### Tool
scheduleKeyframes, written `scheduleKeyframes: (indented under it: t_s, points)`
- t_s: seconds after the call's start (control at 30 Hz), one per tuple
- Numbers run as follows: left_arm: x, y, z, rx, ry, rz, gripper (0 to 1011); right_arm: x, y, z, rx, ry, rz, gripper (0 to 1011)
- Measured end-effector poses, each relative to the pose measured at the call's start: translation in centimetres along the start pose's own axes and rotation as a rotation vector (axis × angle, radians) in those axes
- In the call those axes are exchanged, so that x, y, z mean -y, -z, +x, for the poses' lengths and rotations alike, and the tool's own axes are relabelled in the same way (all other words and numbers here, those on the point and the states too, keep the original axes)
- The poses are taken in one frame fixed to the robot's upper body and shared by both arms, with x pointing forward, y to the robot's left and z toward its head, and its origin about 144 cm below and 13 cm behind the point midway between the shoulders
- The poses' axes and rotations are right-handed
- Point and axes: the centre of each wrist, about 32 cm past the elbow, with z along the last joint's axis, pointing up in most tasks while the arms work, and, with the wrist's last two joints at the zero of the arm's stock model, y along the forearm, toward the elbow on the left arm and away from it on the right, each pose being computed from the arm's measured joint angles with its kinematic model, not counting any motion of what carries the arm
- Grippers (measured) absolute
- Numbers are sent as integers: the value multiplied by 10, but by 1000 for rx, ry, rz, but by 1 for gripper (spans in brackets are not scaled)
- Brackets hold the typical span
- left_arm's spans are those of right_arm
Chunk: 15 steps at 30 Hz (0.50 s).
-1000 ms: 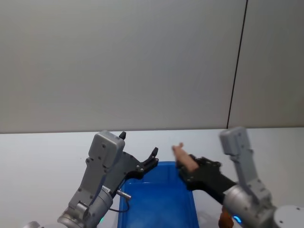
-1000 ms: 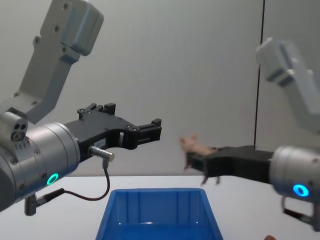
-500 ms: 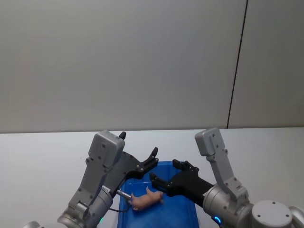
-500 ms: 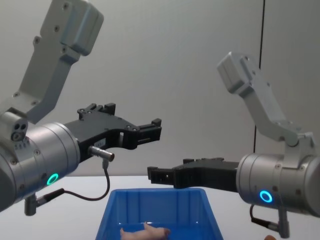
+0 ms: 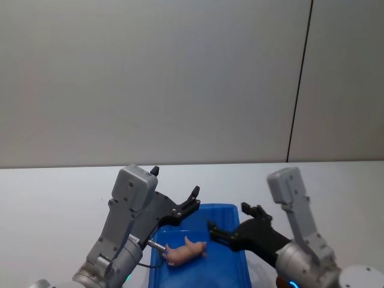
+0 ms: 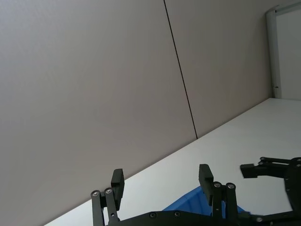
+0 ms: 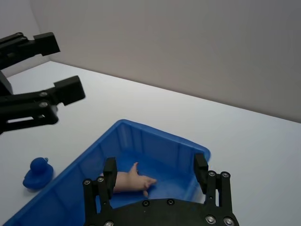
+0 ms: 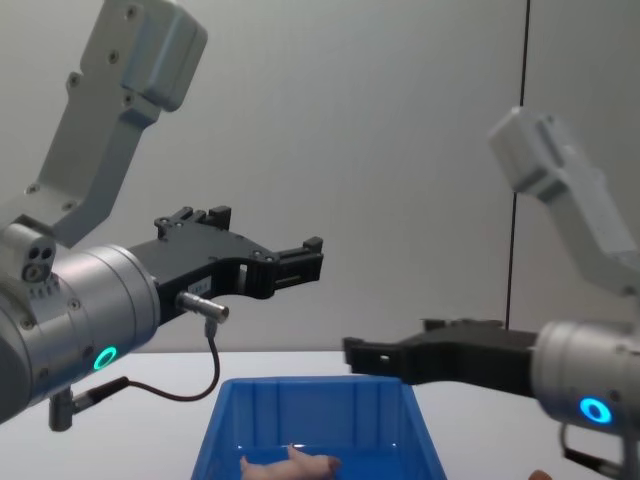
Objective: Pick up the two dolls from the table and place them into the box.
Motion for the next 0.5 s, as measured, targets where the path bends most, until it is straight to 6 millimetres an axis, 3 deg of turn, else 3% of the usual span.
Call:
scheduleKeyframes:
  t_s: [0.5]
  points:
    - [0,0,0,0,0,0,1000,54,20,5,-10,112,-2,1001]
